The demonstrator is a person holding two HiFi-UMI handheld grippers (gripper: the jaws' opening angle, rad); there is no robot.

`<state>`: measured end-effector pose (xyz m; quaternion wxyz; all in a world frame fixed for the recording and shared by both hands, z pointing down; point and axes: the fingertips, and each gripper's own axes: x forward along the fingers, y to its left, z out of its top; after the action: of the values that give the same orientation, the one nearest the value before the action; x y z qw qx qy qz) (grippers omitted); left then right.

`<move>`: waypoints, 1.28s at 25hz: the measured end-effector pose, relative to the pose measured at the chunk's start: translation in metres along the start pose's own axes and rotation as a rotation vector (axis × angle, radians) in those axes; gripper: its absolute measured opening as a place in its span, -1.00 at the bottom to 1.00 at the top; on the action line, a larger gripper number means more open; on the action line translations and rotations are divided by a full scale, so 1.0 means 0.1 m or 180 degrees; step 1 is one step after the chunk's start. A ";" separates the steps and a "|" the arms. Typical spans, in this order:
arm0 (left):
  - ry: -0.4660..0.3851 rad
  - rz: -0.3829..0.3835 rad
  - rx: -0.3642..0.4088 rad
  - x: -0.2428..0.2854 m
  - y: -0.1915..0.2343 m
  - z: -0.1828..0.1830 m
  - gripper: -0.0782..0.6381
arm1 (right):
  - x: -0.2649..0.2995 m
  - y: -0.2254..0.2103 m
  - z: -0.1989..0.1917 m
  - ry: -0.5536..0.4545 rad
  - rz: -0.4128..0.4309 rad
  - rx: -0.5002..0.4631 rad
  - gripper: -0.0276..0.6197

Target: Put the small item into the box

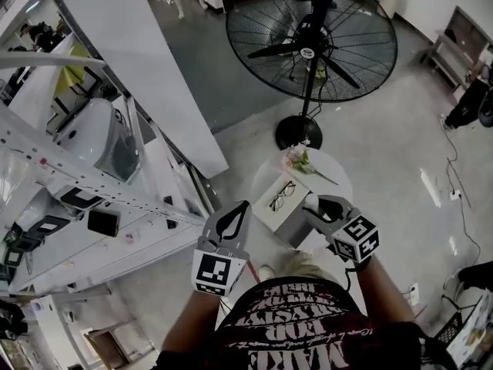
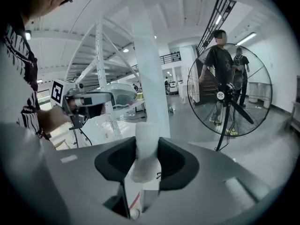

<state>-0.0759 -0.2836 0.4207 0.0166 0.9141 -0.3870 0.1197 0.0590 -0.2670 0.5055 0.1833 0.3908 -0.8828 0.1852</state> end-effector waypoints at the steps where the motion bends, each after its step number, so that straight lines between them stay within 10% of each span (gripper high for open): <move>1: 0.0009 0.0031 0.0001 0.04 0.03 0.00 -0.78 | 0.06 -0.07 -0.04 0.0033 0.0020 0.0015 -0.41; 32: 0.0319 0.0639 -0.0209 0.40 0.32 -0.30 -0.78 | 1.43 -0.83 -2.57 0.1795 0.0579 0.0077 -0.41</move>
<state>-0.0776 -0.3305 0.4574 0.0537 0.8626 -0.4790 0.1536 0.0780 -0.2875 0.8097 0.3994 0.2453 -0.8262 0.3127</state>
